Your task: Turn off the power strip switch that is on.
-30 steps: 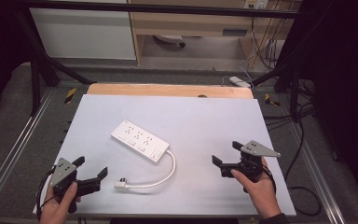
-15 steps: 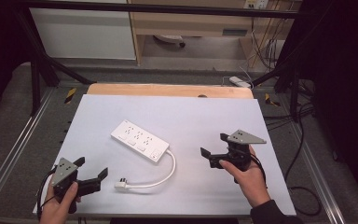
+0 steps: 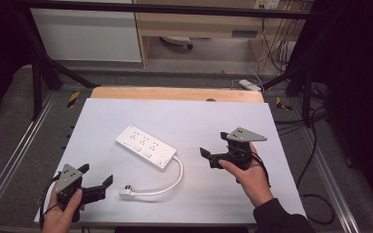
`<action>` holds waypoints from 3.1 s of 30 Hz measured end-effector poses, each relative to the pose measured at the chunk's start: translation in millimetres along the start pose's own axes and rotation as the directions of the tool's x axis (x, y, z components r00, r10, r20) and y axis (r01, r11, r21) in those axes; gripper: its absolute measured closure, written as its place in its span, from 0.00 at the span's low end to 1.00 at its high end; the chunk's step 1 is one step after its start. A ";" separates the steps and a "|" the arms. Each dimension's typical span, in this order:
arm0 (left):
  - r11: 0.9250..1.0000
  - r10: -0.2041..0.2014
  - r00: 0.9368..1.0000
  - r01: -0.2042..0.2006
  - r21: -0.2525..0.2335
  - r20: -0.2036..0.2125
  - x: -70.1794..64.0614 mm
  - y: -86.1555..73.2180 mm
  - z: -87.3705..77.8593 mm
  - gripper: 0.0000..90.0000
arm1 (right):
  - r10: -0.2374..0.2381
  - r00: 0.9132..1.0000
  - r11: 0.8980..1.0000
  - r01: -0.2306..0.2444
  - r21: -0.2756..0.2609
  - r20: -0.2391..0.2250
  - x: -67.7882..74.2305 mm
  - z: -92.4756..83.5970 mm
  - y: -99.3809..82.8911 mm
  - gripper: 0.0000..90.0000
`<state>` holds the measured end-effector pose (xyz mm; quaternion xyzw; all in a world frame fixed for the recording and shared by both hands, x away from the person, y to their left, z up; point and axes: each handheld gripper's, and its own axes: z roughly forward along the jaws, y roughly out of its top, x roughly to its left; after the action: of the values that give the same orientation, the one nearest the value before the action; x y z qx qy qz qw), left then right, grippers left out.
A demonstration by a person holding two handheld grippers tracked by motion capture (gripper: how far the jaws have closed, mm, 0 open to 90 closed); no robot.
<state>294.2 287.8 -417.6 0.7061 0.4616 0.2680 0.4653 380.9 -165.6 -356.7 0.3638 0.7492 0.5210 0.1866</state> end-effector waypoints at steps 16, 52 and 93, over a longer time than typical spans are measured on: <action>1.000 -0.009 1.000 0.009 0.009 -0.003 0.4 -1.6 -0.5 0.06 | -0.046 0.997 0.999 0.046 -0.012 -0.055 24.3 30.5 18.1 0.11; 1.000 -0.013 1.000 0.013 -0.002 0.002 2.0 0.0 -0.9 0.06 | -0.127 0.987 0.986 0.115 -0.116 -0.099 50.0 77.3 43.6 0.96; 1.000 -0.012 1.000 0.012 0.001 0.001 4.9 1.5 -1.1 0.06 | -0.124 0.975 0.992 0.121 -0.031 -0.182 73.7 156.7 54.1 1.00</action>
<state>296.0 292.4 -416.0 0.7038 0.4657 0.2647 0.4666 454.1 0.3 -360.6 0.2655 0.7792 0.5470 0.1522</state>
